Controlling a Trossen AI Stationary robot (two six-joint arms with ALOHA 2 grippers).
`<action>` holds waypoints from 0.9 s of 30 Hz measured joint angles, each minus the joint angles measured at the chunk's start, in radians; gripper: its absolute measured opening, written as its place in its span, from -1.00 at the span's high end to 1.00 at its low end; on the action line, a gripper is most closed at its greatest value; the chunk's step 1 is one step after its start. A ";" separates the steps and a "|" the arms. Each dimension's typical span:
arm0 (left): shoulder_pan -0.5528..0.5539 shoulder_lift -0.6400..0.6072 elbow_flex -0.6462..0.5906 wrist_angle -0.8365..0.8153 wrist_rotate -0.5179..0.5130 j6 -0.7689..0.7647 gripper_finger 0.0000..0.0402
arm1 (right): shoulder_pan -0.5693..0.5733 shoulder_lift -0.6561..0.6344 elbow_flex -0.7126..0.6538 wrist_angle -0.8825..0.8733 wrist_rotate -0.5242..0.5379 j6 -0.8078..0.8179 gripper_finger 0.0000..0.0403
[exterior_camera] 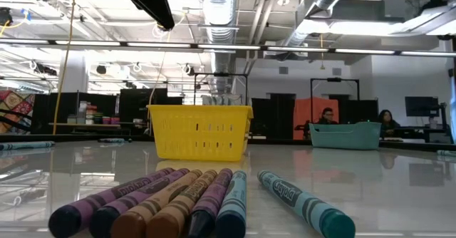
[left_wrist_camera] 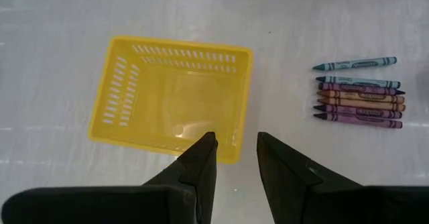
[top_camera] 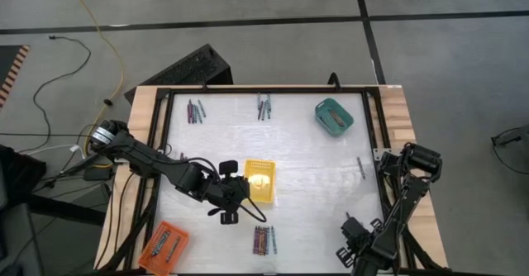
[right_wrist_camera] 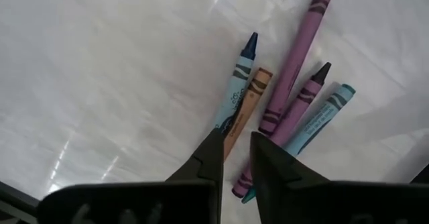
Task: Sort crayons
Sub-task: Put the brown crayon into the green bin
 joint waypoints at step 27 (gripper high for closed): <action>-0.020 0.000 0.000 0.011 -0.008 -0.005 0.51 | 0.000 0.069 0.002 0.068 -0.030 -0.016 0.93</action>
